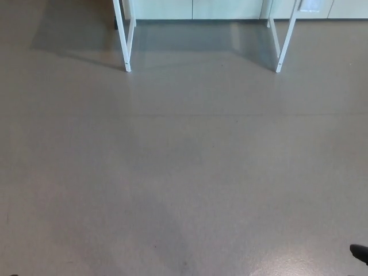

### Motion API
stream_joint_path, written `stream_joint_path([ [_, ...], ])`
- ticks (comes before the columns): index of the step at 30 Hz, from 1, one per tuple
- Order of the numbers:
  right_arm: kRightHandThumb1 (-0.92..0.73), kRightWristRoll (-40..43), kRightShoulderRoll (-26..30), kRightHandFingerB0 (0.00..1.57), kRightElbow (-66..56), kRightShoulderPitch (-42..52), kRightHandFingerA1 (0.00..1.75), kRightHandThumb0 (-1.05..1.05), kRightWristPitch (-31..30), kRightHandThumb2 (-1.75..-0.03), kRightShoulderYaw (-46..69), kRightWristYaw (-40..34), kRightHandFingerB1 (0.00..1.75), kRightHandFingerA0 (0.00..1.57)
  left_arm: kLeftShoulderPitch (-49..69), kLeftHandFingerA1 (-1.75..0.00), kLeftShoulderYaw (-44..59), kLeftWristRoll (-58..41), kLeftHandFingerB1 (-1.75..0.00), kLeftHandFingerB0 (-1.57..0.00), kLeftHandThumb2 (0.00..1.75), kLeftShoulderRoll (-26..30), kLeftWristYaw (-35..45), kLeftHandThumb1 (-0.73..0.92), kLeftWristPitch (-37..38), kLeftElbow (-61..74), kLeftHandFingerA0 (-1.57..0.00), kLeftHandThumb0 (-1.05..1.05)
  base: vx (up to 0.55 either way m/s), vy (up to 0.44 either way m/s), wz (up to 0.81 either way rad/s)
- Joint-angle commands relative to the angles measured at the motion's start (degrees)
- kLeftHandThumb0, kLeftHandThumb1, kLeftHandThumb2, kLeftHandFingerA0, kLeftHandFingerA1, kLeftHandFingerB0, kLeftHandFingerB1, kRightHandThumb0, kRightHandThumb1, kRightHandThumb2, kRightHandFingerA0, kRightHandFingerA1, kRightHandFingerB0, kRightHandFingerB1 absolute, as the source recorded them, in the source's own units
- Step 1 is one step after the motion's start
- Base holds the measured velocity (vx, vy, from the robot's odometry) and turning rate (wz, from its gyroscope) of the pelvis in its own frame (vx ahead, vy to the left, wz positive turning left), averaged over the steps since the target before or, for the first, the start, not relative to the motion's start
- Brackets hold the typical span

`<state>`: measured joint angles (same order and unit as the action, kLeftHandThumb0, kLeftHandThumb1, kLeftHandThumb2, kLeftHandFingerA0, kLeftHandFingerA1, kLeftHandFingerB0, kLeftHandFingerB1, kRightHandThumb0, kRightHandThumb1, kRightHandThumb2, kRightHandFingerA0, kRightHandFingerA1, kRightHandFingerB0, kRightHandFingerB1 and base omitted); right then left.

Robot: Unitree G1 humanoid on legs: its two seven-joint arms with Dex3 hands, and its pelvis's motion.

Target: The robot walks towards a desk on which an eraser is kept on the left hand side and a container is kept on the right hand side. The robot picks up the eraser using its left hand and places it in the container.

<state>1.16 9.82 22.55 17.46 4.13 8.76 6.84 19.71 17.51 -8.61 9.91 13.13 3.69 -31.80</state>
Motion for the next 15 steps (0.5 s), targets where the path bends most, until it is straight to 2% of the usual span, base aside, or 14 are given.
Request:
stream_joint_path([
  [1, -0.42, 2.6, 0.2, 0.39, 1.0, 1.8, 0.51, -0.39, 4.6, -0.69, 1.1, 3.1, 0.47, 0.52, 2.0, -0.61, 1.9, -3.8, -0.54, -0.21, 0.91, -0.6, 4.1, 0.42, 4.5, -0.2, -0.31, -0.09, 0.0, 0.0, 0.0],
  [2, -0.42, 2.8, 0.1, 0.4, 1.3, 1.7, 0.52, -0.39, 4.7, -0.68, 1.2, 3.1, 0.47, 0.53, 2.3, -0.51, 1.8, -3.2, -0.36, -0.34, 0.58, -0.6, 4.0, 0.61, 5.9, -0.6, -0.37, -0.13, 0.0, 0.0, 0.0],
  [3, -0.41, 2.8, 0.1, 0.41, 1.8, 1.4, 0.52, -0.38, 5.0, -0.68, 1.3, 3.1, 0.48, 0.53, 2.2, -0.48, 1.6, -2.4, -0.36, -0.38, 0.57, -0.7, 3.1, 0.58, 6.5, -1.0, -0.42, -0.14, 0.0, 0.0, 0.0],
  [9, -0.41, 2.6, 1.0, 0.42, 4.7, 0.6, 0.53, -0.39, 6.2, -0.69, 1.9, 3.8, 0.48, 0.53, 1.2, -0.44, 1.0, -0.9, -0.35, -0.35, 0.56, -0.9, 1.4, 0.56, 8.7, -6.3, -0.38, -0.12, 0.0, 0.0, 0.0],
  [10, -0.5, 2.6, 1.1, 0.47, 5.1, 0.6, 0.45, -0.31, 6.2, -0.55, 1.9, 3.9, 0.39, 0.6, 1.0, -0.44, 1.0, -0.8, -0.35, -0.36, 0.57, -0.9, 1.3, 0.55, 9.1, -7.1, -0.39, -0.16, 0.0, 0.0, 0.0],
  [11, -0.4, 2.6, 1.0, 0.41, 5.3, 1.1, 0.54, -0.39, 6.4, -0.7, 1.9, 4.1, 0.48, 0.53, 1.6, -0.43, 1.0, -0.6, -0.35, -0.37, 0.57, -0.9, 1.0, 0.55, 9.7, -7.5, -0.41, -0.16, 0.0, 0.0, 0.0],
  [14, -0.42, 2.3, 0.7, 0.42, 5.8, 2.5, 0.53, -0.37, 7.0, -0.68, 1.5, 4.5, 0.48, 0.52, 3.0, -0.44, 1.0, -0.1, -0.35, -0.38, 0.56, -0.6, 1.2, 0.54, 12.7, -9.9, -0.43, -0.13, 0.0, 0.0, 0.0],
  [15, -0.5, 2.2, 0.9, 0.47, 6.5, 1.5, 0.45, -0.3, 7.1, -0.55, 1.5, 4.5, 0.39, 0.58, 2.1, -0.43, 1.0, -0.1, -0.35, -0.38, 0.56, -0.4, 1.0, 0.54, 12.5, -10.6, -0.42, -0.15, 0.0, 0.0, 0.0],
])
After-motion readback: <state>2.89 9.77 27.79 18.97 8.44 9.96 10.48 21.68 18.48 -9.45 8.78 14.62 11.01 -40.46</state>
